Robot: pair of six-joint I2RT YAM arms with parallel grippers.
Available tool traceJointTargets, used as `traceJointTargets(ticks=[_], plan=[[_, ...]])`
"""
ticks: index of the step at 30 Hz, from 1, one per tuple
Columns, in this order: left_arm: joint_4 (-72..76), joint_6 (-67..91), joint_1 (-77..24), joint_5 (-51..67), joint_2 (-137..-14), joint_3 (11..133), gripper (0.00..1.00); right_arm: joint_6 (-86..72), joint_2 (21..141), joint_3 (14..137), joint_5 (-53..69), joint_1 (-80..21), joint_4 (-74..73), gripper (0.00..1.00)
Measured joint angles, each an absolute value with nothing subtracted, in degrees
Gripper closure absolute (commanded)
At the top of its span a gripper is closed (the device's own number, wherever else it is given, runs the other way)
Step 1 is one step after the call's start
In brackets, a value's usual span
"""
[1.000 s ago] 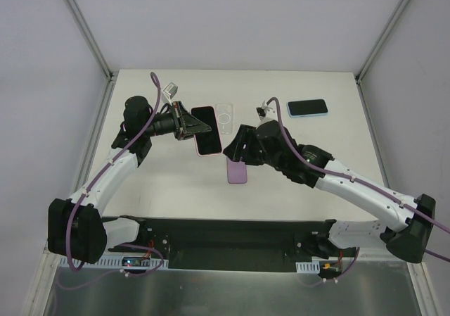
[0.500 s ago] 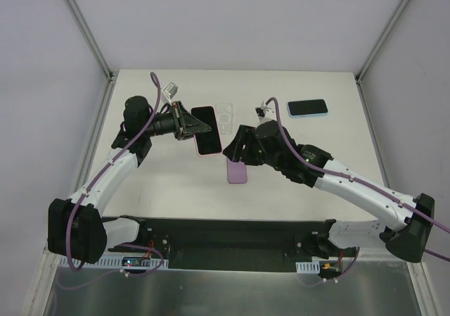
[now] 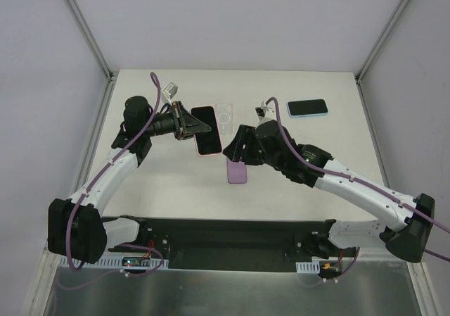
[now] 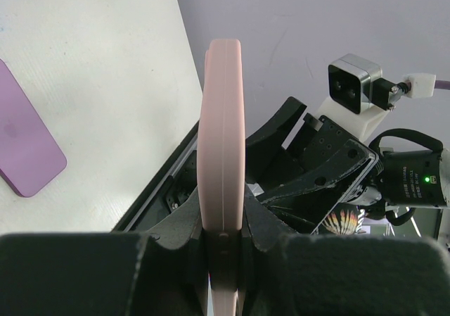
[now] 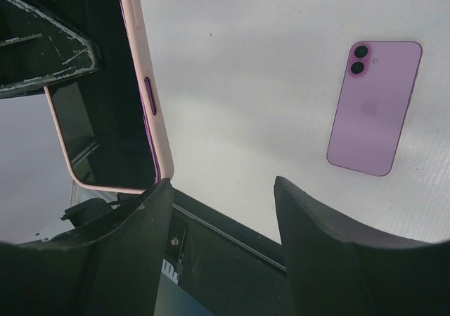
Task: Take the phone out of the phone case
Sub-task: Remove the phone case from the phone.
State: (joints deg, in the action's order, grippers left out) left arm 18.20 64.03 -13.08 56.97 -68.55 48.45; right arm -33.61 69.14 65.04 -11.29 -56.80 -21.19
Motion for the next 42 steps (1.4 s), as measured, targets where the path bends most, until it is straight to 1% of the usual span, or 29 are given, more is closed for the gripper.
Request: traceJointTargets(ticks=[21,35,42], plan=[[18.20,64.03,-13.06,56.99,-68.55,48.45,1.00,-33.06,69.19,66.32,-11.18,-56.36,-21.12,0.38],[18.11,63.40,-12.69,56.42,-68.55,48.45,1.00,-32.99,72.20,66.92,-11.05,-55.94,-21.17,0.38],[19.99,64.12,-11.94,56.45,-68.55,48.05,1.00,-32.95,72.44,64.77,-8.34,-54.65,-16.23,0.37]])
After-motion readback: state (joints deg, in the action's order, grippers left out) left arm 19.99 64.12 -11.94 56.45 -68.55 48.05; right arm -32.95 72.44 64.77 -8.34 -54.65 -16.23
